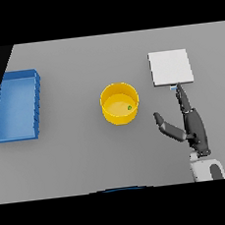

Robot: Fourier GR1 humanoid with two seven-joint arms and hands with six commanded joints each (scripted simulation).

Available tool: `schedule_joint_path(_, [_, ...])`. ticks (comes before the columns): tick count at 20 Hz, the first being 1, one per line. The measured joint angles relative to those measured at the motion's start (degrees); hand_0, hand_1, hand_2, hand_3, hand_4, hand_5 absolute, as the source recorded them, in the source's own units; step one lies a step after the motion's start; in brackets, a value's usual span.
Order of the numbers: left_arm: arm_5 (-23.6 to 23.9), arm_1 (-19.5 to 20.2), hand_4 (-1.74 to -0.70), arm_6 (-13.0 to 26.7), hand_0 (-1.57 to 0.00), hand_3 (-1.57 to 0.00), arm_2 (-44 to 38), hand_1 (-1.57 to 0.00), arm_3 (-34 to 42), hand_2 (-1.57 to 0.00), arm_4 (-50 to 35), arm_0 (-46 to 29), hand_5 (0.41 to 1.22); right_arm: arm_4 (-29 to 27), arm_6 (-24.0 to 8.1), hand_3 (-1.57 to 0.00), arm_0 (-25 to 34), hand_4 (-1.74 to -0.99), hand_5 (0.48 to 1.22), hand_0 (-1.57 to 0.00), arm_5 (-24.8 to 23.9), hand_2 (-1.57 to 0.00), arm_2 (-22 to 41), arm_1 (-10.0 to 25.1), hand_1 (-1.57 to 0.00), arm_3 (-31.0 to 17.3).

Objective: Pick up the red beaker and tilt it to pour out 1 green nut into yellow bowl. Pick up the yellow bowl and place it on the metallic measuring scale.

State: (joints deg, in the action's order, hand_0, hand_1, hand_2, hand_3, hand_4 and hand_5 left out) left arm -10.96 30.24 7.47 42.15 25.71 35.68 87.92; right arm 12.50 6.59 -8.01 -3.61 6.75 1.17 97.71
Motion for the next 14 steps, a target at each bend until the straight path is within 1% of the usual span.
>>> schedule_joint_path(1, [1.67,1.53,-1.74,-0.61,-1.57,-1.40,-2.33,-1.57,-0.06,-1.56,-3.46,-2.22,1.221,0.29,1.16,0.00,-0.50,-1.222,0.587,0.00,-0.12,0.00,-0.06,0.27,0.00,-0.31])
schedule_joint_path(3, [4.20,4.20,-1.74,0.60,-1.57,-1.43,-6.06,-1.57,0.83,-1.57,-9.05,-5.64,1.221,-0.67,1.25,0.00,0.63,-1.222,0.586,0.00,0.21,0.00,-1.19,1.24,0.00,-1.20])
schedule_joint_path(4, [6.03,5.92,-1.74,0.12,-1.57,-1.43,-7.86,-1.57,1.47,-1.57,-11.76,-7.87,1.221,-0.16,2.16,0.00,0.35,-1.226,0.587,0.00,0.36,0.00,-0.46,1.12,0.00,-0.43])
schedule_joint_path(5, [7.67,6.94,-1.74,1.88,-1.57,-1.41,-9.64,-1.57,2.86,-1.57,-14.58,-10.30,1.221,0.06,1.29,0.00,1.28,-1.223,0.591,0.00,0.13,0.00,-0.67,1.19,0.00,-1.43])
schedule_joint_path(6, [9.45,8.50,-1.74,4.60,-1.57,-1.41,-10.85,-1.57,5.02,-1.57,-16.73,-13.01,1.221,0.89,2.19,0.00,1.04,-1.217,0.595,0.00,-0.16,0.00,-0.25,1.21,0.00,-1.37])
schedule_joint_path(7, [11.97,9.46,-1.74,6.20,-1.57,-1.43,-11.98,-1.57,7.32,-1.57,-18.96,-16.01,1.221,0.62,3.13,0.00,0.06,-1.217,0.599,0.00,0.44,0.00,0.00,1.38,0.00,-0.96])
schedule_joint_path(9, [16.42,11.69,-1.74,9.75,-1.57,-1.45,-14.67,-1.57,13.14,-1.57,-23.96,-22.38,1.221,1.15,1.60,0.00,0.83,-1.212,0.610,0.00,0.31,0.00,0.03,1.65,0.00,-1.40])
schedule_joint_path(10, [18.56,12.97,-1.74,11.89,-1.57,-1.45,-15.24,-1.57,16.77,-1.57,-25.98,-26.65,1.221,1.84,1.60,0.00,0.50,-1.209,0.620,0.00,0.33,0.00,0.36,1.87,0.00,-1.77])
schedule_joint_path(11, [20.90,13.63,-1.74,14.68,-1.57,-1.46,-16.04,-1.57,20.12,-1.57,-28.04,-29.98,1.221,1.95,1.87,0.00,0.62,-1.210,0.631,0.00,0.53,0.00,0.37,2.29,0.00,-1.47])
schedule_joint_path(12, [22.69,14.17,-1.74,17.05,-1.57,-1.46,-16.28,-1.57,22.82,-1.57,-29.57,-33.19,1.221,2.05,1.47,0.00,1.25,-1.212,0.641,0.00,0.60,0.00,0.36,2.47,0.00,-1.59])
schedule_joint_path(14, [27.41,15.12,-1.74,21.07,-1.57,-1.45,-16.07,-1.57,29.24,-1.57,-31.70,-39.91,1.221,2.24,1.53,0.00,0.35,-1.206,0.653,0.00,0.84,0.00,0.62,2.82,0.00,-0.39])
